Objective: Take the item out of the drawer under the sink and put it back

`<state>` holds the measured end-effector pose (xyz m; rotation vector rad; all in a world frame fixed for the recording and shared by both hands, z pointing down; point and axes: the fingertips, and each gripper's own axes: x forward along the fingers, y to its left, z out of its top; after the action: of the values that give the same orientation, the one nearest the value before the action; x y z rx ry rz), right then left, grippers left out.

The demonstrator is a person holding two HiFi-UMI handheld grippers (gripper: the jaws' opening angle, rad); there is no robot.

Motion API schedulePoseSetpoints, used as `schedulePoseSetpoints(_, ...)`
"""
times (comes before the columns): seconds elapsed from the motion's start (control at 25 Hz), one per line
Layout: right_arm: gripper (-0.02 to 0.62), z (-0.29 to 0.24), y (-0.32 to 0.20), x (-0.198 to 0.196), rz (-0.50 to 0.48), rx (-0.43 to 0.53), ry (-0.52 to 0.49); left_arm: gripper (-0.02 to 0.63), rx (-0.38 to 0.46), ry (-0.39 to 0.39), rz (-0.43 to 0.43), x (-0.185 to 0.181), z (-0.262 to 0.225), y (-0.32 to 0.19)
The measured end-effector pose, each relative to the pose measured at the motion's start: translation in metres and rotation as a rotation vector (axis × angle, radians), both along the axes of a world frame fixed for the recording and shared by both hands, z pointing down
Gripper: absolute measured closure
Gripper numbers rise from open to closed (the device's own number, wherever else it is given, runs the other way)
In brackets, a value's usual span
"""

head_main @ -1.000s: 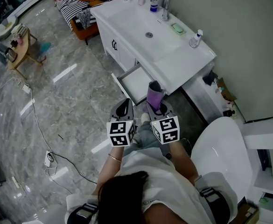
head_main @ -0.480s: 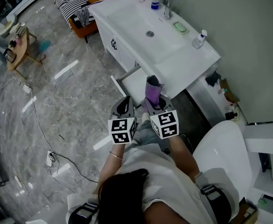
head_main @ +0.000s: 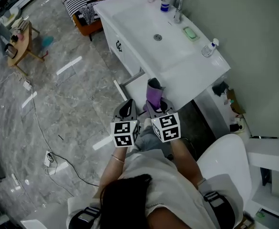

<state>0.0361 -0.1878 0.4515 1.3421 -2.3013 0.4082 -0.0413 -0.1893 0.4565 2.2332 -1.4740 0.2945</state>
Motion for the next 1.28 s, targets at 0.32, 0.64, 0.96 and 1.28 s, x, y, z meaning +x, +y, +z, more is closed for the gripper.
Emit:
schedulePoseSetpoints(0.32,0.488,0.020,-0.019,-0.001,-0.034,-0.043,0.012,0.602,-0.034,-0.013,-0.015,0.001,0.015,-0.015)
schedulePoseSetpoints(0.64,0.488,0.041,-0.036,-0.011,-0.070,-0.082,0.018,0.601,-0.068,-0.026,-0.044,-0.005,0.037,-0.032)
schedulePoseSetpoints(0.96,0.488,0.066,-0.055,-0.018,-0.094,-0.125,0.028,0.601,-0.114,-0.039,-0.059,-0.006,0.063,-0.051)
schedulePoseSetpoints(1.28,0.486,0.091,-0.071,-0.017,-0.104,-0.167,0.041,0.601,-0.147,-0.050,-0.087,-0.010,0.087,-0.068)
